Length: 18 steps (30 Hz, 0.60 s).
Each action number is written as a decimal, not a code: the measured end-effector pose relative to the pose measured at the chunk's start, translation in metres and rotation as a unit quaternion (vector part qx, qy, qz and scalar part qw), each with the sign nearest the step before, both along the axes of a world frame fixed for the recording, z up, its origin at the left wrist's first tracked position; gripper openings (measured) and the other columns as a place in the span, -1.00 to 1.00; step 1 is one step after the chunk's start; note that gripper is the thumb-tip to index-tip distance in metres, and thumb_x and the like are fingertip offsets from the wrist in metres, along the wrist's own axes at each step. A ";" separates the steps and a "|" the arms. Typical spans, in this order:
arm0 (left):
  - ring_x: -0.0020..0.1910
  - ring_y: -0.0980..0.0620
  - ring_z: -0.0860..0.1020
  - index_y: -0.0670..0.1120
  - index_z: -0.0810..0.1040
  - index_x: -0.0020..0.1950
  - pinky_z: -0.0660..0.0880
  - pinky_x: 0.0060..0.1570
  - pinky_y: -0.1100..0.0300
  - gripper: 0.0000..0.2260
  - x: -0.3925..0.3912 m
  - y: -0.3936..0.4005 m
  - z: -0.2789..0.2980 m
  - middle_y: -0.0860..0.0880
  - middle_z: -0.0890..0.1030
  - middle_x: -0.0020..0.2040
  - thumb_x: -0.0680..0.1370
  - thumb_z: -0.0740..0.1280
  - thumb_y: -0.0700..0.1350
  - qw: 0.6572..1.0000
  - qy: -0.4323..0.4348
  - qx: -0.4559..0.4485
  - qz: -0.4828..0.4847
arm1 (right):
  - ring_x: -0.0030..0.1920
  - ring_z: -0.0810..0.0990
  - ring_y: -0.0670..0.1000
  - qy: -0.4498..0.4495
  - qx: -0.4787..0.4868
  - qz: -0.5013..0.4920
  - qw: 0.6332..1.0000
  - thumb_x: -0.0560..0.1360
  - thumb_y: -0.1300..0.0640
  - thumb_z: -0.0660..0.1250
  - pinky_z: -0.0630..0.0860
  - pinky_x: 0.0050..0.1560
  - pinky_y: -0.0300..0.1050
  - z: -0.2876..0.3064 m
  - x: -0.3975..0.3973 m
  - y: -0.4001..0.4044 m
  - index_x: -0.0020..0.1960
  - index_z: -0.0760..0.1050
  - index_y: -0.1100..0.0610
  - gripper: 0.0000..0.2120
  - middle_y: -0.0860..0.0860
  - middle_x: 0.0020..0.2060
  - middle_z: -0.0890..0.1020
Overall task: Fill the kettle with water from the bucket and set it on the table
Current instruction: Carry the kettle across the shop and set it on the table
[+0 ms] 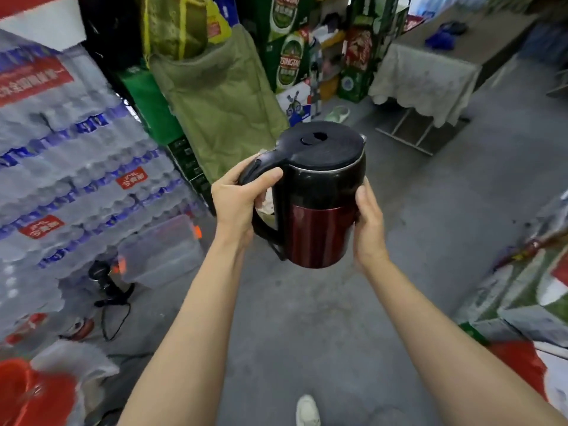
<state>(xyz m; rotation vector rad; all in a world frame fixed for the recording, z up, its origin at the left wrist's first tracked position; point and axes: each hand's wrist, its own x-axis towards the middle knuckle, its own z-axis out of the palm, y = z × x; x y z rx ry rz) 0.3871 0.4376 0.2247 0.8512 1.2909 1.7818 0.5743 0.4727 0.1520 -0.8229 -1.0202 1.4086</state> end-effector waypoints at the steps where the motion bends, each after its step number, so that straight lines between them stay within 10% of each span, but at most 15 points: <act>1: -0.40 -0.02 0.40 -0.21 0.68 0.06 0.33 -0.39 0.20 -0.61 0.005 0.015 -0.001 -0.03 0.56 -0.40 0.26 0.59 -0.19 1.000 0.008 0.000 -0.016 | 0.52 0.36 0.01 0.003 -0.002 -0.018 1.000 0.62 -0.02 0.22 0.24 0.55 0.08 0.001 0.007 0.008 0.58 0.28 0.16 -0.43 0.07 0.52 0.41; 18: -0.52 0.04 0.31 -0.13 0.69 -0.10 0.24 -0.51 0.20 -0.75 0.182 0.249 -0.003 -0.05 0.44 -0.48 0.28 0.59 -0.14 0.982 0.019 0.002 -0.191 | 0.55 0.32 0.11 0.015 -0.018 -0.168 0.985 0.55 -0.08 0.32 0.22 0.55 0.15 0.003 0.182 0.179 0.59 0.23 0.23 -0.29 0.16 0.55 0.34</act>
